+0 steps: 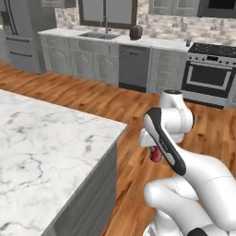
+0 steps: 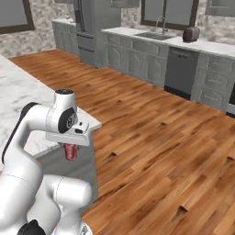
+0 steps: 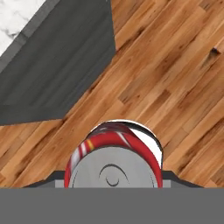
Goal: Four empty soda cans are scattered around the kitchen. Gather all the cans and cluster them next to the stove for recycling.
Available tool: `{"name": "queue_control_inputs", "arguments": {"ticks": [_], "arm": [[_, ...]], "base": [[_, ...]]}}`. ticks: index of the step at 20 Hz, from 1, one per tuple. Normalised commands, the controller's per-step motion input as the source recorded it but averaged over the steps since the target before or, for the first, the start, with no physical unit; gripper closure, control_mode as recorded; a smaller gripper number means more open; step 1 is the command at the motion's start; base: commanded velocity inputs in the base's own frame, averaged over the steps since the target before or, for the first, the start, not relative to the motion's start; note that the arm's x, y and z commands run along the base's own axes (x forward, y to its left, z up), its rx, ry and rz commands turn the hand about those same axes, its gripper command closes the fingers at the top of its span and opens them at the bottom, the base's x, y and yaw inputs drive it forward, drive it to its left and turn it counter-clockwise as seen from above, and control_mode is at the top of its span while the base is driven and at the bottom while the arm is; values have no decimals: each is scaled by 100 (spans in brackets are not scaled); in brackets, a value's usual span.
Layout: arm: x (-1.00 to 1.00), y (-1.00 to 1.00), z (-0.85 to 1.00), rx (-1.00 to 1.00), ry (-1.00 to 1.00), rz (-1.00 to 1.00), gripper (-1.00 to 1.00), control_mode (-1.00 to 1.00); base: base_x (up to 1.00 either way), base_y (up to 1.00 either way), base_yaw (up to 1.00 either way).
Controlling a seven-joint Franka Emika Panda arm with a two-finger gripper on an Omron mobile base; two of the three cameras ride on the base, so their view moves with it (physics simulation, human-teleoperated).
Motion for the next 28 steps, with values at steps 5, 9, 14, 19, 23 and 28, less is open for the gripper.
{"name": "queue_control_inputs", "arguments": {"ticks": [5,9,14,19,23,28], "arm": [[0,0,0,0,0,0,100,100],[0,0,0,0,0,0,100,100],[0,0,0,0,0,0,100,100],[0,0,0,0,0,0,100,100],[0,0,0,0,0,0,100,100],[0,0,0,0,0,0,100,100]], "base": [[29,-10,-48],[35,0,-49],[53,0,-39],[83,-2,-28],[98,-30,-23],[96,-37,-21]]}}
